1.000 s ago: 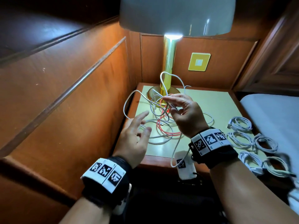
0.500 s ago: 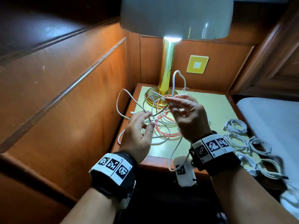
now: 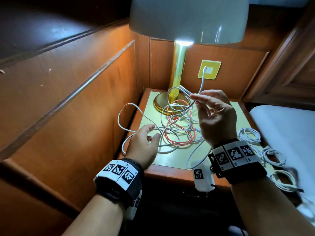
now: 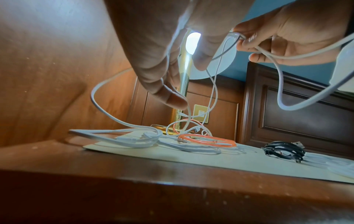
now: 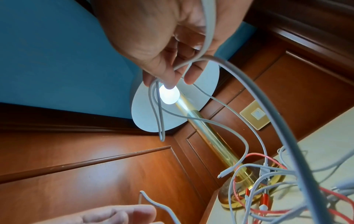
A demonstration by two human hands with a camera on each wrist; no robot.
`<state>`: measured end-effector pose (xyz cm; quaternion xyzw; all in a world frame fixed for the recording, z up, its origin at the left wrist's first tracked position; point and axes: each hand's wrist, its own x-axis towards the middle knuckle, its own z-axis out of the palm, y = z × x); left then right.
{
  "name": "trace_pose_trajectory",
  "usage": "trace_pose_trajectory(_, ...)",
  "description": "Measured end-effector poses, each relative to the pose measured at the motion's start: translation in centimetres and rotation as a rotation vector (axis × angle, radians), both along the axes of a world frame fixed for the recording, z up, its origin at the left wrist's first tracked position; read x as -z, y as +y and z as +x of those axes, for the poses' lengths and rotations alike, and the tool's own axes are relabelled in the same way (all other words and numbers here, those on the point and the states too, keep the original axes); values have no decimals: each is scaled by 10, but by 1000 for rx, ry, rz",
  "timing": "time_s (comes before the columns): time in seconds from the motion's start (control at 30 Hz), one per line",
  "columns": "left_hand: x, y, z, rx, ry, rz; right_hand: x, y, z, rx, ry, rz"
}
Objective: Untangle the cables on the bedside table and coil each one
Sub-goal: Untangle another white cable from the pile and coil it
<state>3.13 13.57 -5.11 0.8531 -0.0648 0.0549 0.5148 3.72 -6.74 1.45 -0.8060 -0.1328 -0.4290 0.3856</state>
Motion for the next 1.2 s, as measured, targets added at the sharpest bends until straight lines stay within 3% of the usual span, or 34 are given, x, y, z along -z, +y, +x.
trace_pose_trajectory(0.17,-2,-3,-1,27,28,-82,-6,-2,-5,27,-63,-78)
trace_pose_trajectory(0.3,-21,-13,-4,62,180,-564,-1,11,-13,-144,16,-165)
trace_pose_trajectory(0.4,-28,-11,-2,39,266,-751,7,17,-18,-124,100,-235)
trace_pose_trajectory(0.5,-26,-4,0,78,304,-752,7,18,-20,-142,131,-257)
trace_pose_trajectory(0.7,-26,2,2,204,387,-745,21,29,-23,-400,249,-322)
trace_pose_trajectory(0.8,-23,0,-1,176,314,-721,26,34,-25,-422,314,-335)
trace_pose_trajectory(0.9,-21,-2,0,73,194,-699,24,33,-29,-541,473,-185)
trace_pose_trajectory(0.97,-23,-2,3,7,141,-713,22,26,-26,-485,553,-68)
trace_pose_trajectory(1.1,-34,-1,1,-2,44,-792,28,9,-13,-108,659,20)
trace_pose_trajectory(1.2,-42,-2,-4,40,27,-839,35,8,-10,-68,769,54)
